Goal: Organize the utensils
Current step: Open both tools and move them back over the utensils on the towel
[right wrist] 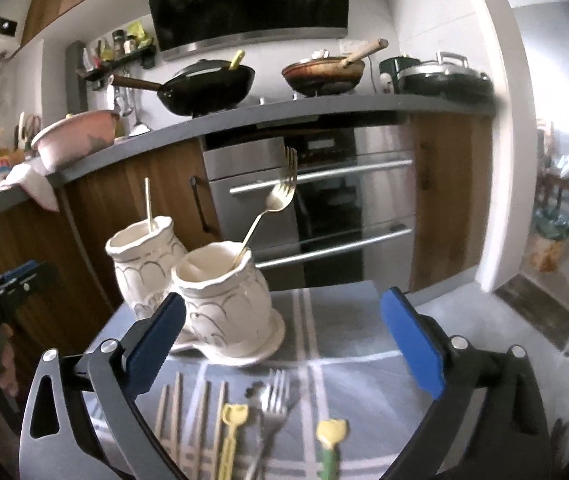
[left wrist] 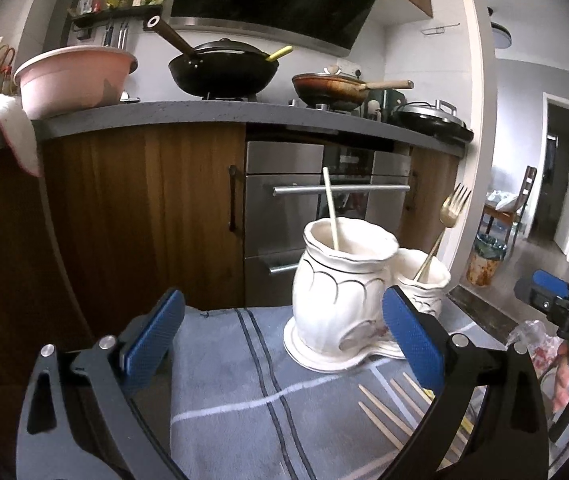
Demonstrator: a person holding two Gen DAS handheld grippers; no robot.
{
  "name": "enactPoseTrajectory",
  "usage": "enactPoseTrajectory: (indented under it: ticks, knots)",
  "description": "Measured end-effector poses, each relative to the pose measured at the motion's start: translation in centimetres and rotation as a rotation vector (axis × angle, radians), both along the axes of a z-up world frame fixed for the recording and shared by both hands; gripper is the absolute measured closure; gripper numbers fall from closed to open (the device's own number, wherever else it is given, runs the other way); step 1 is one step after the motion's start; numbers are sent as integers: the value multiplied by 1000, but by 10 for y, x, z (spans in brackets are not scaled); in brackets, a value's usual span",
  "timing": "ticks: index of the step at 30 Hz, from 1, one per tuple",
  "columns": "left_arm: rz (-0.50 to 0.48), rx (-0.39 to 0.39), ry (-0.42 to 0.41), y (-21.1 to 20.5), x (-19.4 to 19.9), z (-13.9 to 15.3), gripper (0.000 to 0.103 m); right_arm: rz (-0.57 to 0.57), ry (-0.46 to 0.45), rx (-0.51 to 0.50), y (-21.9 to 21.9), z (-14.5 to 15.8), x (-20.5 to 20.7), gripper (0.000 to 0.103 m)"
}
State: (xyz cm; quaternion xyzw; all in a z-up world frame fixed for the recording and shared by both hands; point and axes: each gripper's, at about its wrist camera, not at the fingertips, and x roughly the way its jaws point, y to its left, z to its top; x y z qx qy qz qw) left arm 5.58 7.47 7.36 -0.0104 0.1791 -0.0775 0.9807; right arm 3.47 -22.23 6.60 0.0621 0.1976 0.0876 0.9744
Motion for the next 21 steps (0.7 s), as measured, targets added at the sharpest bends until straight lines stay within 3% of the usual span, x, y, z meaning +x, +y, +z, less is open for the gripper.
enactPoseTrajectory:
  ticks: [10, 21]
  knots:
    - [-67, 27, 60, -24, -15, -6, 5, -31, 68, -39, -19, -12, -24, 5]
    - [-98, 73, 266, -48, -13, -45, 5, -64, 178, -74, -39, -35, -36, 5]
